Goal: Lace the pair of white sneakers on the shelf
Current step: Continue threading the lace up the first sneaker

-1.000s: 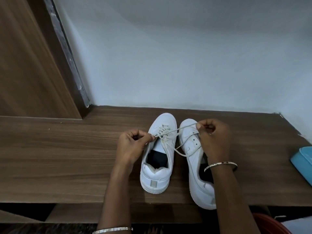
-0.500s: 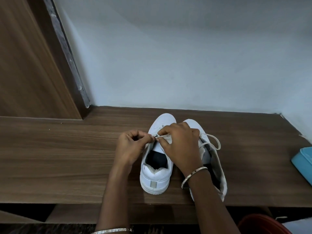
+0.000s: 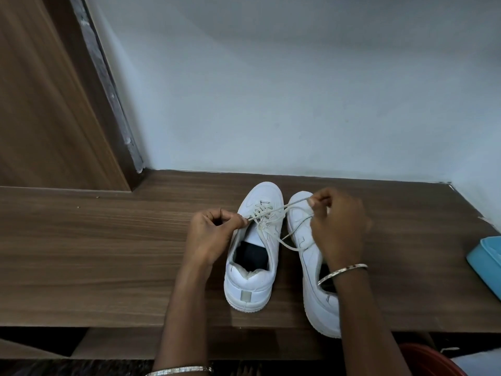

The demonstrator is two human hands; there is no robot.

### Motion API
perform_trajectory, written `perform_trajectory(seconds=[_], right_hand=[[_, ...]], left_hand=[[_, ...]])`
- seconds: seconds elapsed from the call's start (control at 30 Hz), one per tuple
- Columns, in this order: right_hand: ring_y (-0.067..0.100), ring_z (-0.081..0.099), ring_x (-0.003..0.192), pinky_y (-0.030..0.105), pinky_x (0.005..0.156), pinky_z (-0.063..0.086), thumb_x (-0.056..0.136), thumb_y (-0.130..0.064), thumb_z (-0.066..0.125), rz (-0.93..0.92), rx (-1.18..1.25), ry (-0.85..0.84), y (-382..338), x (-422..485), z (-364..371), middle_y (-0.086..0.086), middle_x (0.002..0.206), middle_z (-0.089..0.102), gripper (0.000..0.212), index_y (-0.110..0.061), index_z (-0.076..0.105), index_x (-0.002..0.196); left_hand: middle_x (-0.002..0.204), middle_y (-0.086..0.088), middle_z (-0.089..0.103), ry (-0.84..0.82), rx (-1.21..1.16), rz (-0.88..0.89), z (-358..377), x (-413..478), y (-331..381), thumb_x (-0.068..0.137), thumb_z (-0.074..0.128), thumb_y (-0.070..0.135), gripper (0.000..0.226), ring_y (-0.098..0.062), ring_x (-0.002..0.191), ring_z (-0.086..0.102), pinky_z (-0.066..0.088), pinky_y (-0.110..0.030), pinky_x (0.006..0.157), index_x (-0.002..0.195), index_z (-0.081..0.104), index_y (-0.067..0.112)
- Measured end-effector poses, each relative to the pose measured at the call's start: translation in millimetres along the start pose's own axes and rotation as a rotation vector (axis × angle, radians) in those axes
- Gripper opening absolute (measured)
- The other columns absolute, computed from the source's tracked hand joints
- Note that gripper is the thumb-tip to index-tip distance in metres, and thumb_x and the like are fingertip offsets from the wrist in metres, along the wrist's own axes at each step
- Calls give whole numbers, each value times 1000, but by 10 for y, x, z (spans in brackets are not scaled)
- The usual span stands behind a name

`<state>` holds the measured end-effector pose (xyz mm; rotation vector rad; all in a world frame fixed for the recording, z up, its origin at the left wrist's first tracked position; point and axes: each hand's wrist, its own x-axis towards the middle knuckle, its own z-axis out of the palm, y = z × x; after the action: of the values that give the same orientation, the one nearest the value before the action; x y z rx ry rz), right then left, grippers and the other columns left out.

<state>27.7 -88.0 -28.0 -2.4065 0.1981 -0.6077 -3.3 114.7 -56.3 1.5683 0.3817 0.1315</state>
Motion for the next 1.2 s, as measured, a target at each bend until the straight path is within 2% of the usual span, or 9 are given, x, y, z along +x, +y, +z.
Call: perform_trajectory(seconds=[0.17, 0.33, 0.4, 0.5, 0.63, 0.77, 0.93, 1.03, 1.2], right_hand=[[30, 63, 95, 54, 87, 50, 87, -21, 68, 185, 58, 97, 199, 67, -124, -8, 81, 64, 19, -29, 59, 73], [31, 64, 89, 34, 73, 44, 85, -13, 64, 291, 74, 215, 421, 166, -237, -1, 80, 66, 7, -17, 69, 81], [26, 65, 87, 31, 72, 41, 86, -19, 69, 297, 102, 136, 444, 178, -256, -4, 79, 65, 4, -18, 70, 82], [20, 67, 84, 38, 77, 53, 82, -21, 75, 240, 139, 26, 395, 152, -216, -6, 80, 69, 7, -22, 70, 78], [23, 64, 97, 45, 89, 53, 76, -16, 73, 55, 121, -50, 215, 76, -203, -9, 95, 70, 20, -33, 68, 86], [2, 64, 78, 28, 79, 54, 80, -9, 71, -176, 222, -258, -136, -24, -127, -15, 81, 71, 18, -27, 72, 82], [9, 64, 73, 37, 72, 55, 72, -30, 77, -175, 61, -574, -381, -278, 64, -9, 71, 66, 19, -26, 60, 80], [19, 63, 79, 40, 72, 54, 69, -33, 75, -164, -29, -524, -399, -334, 143, -6, 75, 64, 24, -24, 56, 80], [15, 62, 68, 35, 69, 55, 68, -25, 72, -89, 18, -423, -427, -306, 111, -3, 58, 63, 14, -14, 64, 64]], left_hand=[[80, -6, 77, 10, -3, -3, 7, -4, 4, 76, 80, 7, 4, -17, 80, 73, 55, -28, 74, 75, 77, 5], [80, -11, 76, 22, -20, -7, 12, -11, 7, 74, 81, 7, 7, -18, 75, 71, 57, -29, 70, 75, 76, 3], [81, -12, 76, 28, -17, -6, 13, -4, 1, 74, 81, 7, 7, -19, 76, 70, 56, -29, 72, 75, 76, 3], [79, -9, 75, 20, 7, 11, 7, 9, -18, 76, 81, 8, 6, -19, 74, 68, 55, -28, 67, 76, 75, 6], [87, 1, 69, -65, 169, 245, 28, 15, -18, 82, 75, 4, 21, -9, 75, 61, 55, -28, 69, 92, 73, 22], [104, 12, 64, -142, 498, 516, 102, 7, -36, 81, 65, 1, 41, -3, 81, 60, 53, -23, 75, 99, 75, 36], [91, 15, 70, -16, 697, 580, 158, -12, 8, 83, 68, 9, 24, -8, 75, 64, 50, -32, 71, 89, 73, 32], [87, 18, 67, 7, 720, 610, 152, -8, 6, 85, 67, 8, 22, -8, 78, 64, 45, -28, 68, 89, 70, 30], [76, 18, 60, -16, 578, 684, 131, 28, -72, 96, 57, 11, 19, -6, 67, 57, 39, -25, 59, 91, 50, 28]])
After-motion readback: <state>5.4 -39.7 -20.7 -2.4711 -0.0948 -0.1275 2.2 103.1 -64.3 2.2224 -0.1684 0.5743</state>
